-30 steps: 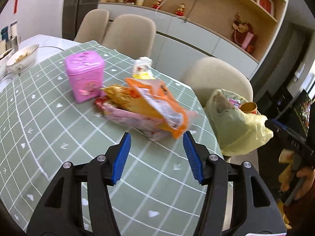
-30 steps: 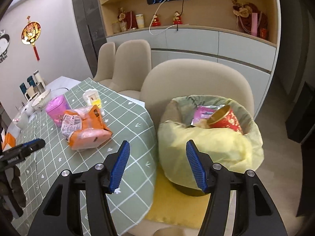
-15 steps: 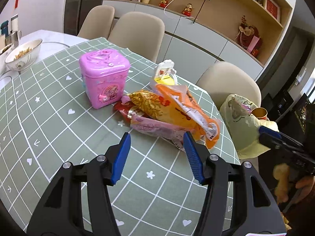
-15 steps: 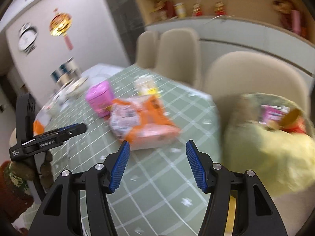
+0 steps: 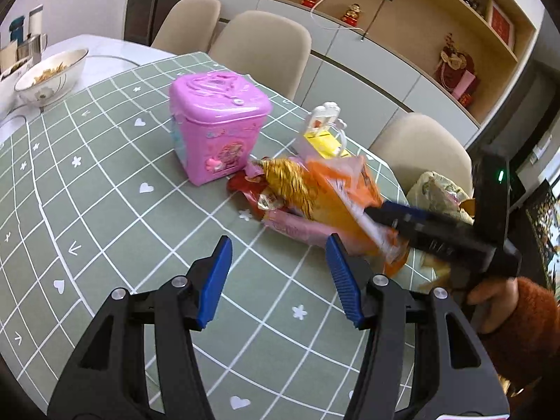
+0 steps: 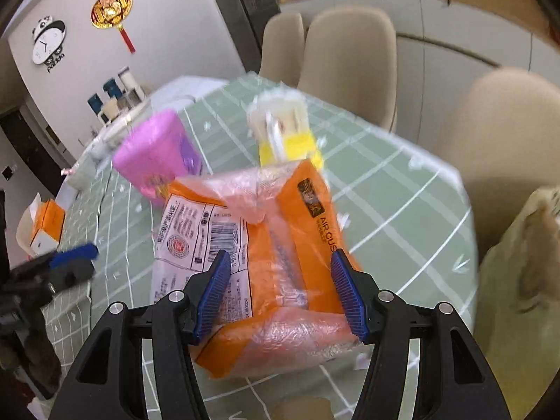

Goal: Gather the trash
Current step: 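Grasp the orange bread bag with the right gripper while the left grasps the pink stick wrapper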

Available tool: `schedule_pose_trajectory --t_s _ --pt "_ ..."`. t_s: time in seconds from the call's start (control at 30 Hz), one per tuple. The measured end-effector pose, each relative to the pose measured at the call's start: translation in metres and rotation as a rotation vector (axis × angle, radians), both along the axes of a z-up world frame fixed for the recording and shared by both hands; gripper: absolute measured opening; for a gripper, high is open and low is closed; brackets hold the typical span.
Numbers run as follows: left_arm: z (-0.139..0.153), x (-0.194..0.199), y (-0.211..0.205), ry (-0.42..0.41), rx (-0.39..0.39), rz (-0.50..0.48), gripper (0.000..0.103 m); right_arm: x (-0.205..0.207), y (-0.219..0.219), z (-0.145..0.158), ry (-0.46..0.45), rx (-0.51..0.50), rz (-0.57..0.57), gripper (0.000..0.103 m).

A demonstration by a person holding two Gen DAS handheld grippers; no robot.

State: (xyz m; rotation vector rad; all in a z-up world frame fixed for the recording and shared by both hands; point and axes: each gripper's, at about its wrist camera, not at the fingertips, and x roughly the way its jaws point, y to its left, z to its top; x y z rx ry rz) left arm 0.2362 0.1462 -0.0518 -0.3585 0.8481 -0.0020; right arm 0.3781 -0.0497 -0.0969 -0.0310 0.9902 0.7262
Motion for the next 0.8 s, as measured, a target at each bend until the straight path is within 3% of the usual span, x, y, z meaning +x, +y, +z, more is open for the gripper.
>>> schedule_pose_trajectory --t_s 0.2,0.3,0.4,0.43,0.57,0.8 --pt "-0.008 0.002 0.008 0.017 -0.021 0.016 0.053 -0.008 -0.002 -0.01 0.02 0.003 -0.011 0.057" --pt "-0.014 0.005 0.004 0.03 -0.028 0.004 0.053 -0.017 -0.002 -0.009 0.014 -0.044 0.021 0.056" --pt "-0.019 0.004 -0.004 0.039 -0.031 -0.015 0.053 -0.03 -0.001 -0.009 -0.04 -0.135 0.035 0.038" --pt "-0.021 0.004 -0.006 0.044 -0.032 -0.021 0.053 -0.034 -0.002 -0.008 -0.046 -0.143 0.043 0.036" --pt "-0.024 0.001 -0.014 0.06 -0.035 -0.04 0.053 -0.041 -0.02 0.004 -0.029 -0.109 0.0 0.005" --pt "-0.034 0.001 -0.027 0.104 -0.065 -0.047 0.053 -0.054 -0.068 0.04 -0.055 -0.027 -0.13 0.003"
